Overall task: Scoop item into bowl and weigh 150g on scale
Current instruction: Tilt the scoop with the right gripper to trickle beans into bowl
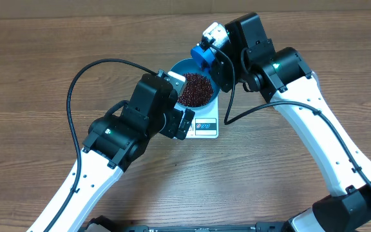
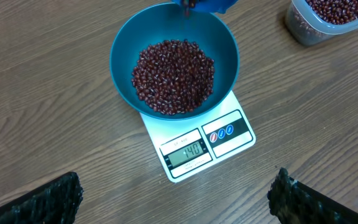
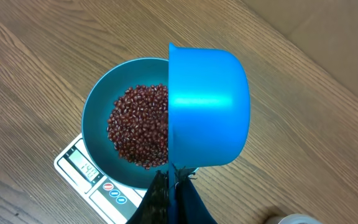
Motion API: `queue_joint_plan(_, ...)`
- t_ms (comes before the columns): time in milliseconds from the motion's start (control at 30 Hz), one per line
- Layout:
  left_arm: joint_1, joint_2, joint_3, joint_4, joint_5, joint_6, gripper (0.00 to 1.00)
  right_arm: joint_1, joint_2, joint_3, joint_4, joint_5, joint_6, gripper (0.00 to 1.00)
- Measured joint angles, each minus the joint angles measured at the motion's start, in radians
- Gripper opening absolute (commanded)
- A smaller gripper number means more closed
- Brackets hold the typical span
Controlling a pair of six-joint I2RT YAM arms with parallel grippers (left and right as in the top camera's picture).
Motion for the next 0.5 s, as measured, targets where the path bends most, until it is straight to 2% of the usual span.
queue_joint_plan(500, 0.000, 0.000, 0.000, 0.000, 0.000, 0.000, 1.00, 0.000, 0.000, 0.000, -0.002, 0.000, -0.007, 0.04)
